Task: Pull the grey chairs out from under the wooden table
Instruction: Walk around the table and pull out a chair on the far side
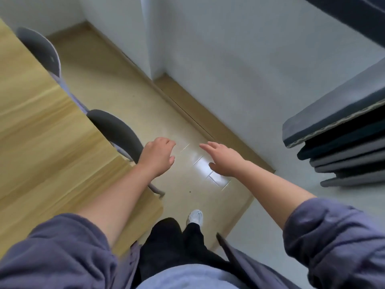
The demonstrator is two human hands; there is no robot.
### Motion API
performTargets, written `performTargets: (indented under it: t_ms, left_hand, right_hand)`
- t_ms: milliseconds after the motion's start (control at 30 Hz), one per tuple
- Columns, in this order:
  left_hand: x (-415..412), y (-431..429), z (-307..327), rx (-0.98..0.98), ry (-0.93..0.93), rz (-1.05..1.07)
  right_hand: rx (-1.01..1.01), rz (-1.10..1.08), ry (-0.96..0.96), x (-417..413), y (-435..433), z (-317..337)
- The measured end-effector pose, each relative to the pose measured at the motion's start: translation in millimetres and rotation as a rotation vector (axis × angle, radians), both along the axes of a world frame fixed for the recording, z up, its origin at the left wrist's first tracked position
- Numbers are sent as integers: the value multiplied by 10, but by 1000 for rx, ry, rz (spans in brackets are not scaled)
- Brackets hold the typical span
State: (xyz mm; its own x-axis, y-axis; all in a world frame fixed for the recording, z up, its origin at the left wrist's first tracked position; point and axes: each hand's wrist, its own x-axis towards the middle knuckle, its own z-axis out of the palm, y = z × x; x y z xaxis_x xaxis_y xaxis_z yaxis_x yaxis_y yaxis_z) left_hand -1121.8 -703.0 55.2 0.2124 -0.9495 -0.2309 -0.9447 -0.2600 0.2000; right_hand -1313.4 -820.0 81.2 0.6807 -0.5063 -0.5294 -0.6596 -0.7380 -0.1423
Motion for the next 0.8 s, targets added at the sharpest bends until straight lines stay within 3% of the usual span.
performTargets:
  t_ms: [200,433,633,800]
  left_hand:
    - [299,-342,-28,32,-14,132]
    - [862,-860,-303,123,43,260]
    - [1458,-1201,-432,208,113,330]
    - [1982,-1286,-335,157,148,486]
  right_hand:
    - [11,161,25,478,-670,-21]
    - [17,442,71,1514,-1417,-219]
    - [29,556,180,2386,-1980,-299]
    - [15,721,187,3330,-2164,-246]
